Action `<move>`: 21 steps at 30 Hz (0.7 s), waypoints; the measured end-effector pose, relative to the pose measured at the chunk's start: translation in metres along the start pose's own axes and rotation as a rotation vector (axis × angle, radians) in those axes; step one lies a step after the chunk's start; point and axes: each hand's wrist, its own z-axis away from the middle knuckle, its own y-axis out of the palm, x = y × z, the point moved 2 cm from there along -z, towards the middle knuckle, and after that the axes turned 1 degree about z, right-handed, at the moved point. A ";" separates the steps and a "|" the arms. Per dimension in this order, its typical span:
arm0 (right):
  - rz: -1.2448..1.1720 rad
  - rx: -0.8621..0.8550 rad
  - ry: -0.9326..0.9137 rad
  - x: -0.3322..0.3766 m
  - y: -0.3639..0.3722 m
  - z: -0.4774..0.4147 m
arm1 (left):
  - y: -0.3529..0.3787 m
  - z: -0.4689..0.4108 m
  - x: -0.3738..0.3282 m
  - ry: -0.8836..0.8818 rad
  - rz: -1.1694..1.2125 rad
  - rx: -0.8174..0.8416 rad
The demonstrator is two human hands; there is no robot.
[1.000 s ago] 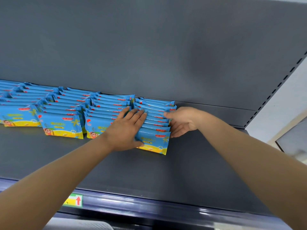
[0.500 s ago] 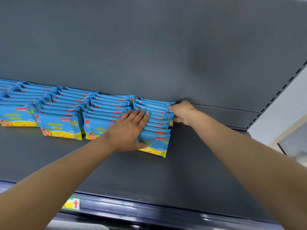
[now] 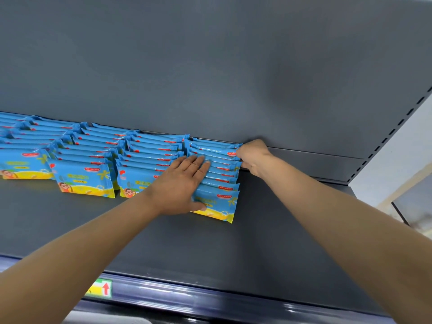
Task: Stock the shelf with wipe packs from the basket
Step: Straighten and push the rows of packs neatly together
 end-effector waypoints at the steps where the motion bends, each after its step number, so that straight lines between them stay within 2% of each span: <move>1: 0.009 0.003 -0.003 0.001 0.000 0.000 | 0.000 0.000 0.000 -0.002 -0.003 -0.001; 7: -0.101 -0.001 -0.001 -0.003 -0.009 -0.002 | -0.001 0.003 -0.001 -0.003 -0.018 -0.013; 21: -0.031 0.020 -0.030 0.002 0.002 0.003 | 0.000 0.004 -0.002 -0.019 -0.017 0.006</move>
